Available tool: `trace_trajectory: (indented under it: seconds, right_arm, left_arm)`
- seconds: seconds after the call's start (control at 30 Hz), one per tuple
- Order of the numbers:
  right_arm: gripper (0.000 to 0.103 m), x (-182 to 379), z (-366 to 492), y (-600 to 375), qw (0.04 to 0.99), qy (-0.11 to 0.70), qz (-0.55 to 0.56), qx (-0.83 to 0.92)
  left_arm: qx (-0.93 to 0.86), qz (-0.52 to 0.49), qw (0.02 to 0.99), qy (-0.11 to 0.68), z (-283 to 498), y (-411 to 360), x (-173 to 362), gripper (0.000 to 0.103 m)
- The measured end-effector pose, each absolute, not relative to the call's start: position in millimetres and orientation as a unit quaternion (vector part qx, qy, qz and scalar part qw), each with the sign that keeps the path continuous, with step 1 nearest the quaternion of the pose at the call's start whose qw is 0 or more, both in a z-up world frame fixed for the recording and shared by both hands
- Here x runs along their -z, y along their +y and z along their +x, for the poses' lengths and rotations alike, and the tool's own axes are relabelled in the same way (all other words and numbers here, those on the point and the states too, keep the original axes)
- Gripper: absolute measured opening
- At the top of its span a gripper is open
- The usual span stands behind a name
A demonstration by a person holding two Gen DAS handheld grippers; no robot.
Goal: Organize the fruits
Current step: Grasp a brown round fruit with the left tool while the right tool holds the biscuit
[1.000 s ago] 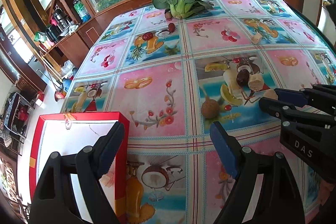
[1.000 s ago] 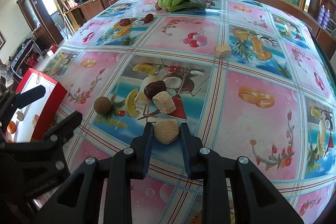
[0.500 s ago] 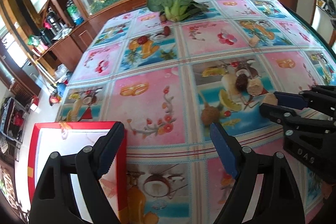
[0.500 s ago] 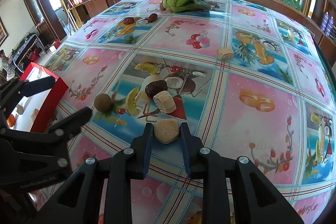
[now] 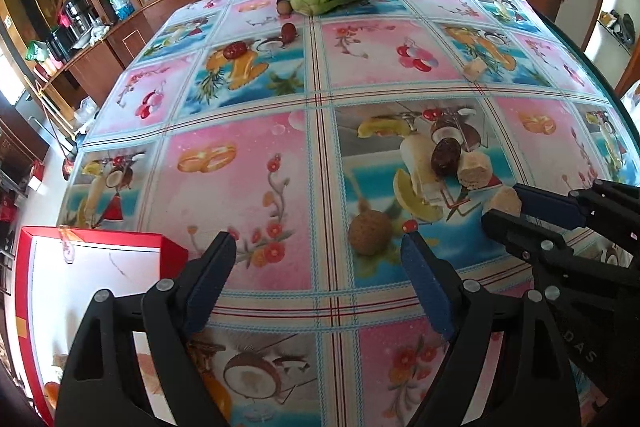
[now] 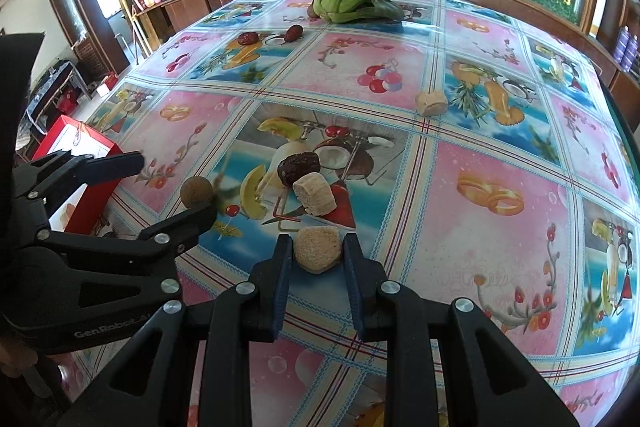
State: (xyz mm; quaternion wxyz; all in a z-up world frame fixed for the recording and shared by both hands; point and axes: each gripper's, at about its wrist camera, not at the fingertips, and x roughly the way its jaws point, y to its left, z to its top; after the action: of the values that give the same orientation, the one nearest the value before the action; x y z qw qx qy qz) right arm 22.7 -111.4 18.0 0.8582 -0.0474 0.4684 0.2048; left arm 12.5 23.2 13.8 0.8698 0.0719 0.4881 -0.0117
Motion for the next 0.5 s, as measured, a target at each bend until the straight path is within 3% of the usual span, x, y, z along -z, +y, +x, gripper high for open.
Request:
trace_trajectory:
  seconds: [0.27,0.5]
  right_arm:
    - [0.027,-17.5,20.9,-114.2,0.854,0.466,-0.065,-0.223]
    - [0.048,-17.1,18.8,-110.9,0.850,0.466,-0.075,-0.234]
  left_arm:
    - [0.032,0.074,0.869,0.488,15.2,17.9,-7.7,0.075]
    - [0.045,0.064,0.872,0.484,15.9,18.7,-7.8,0.066]
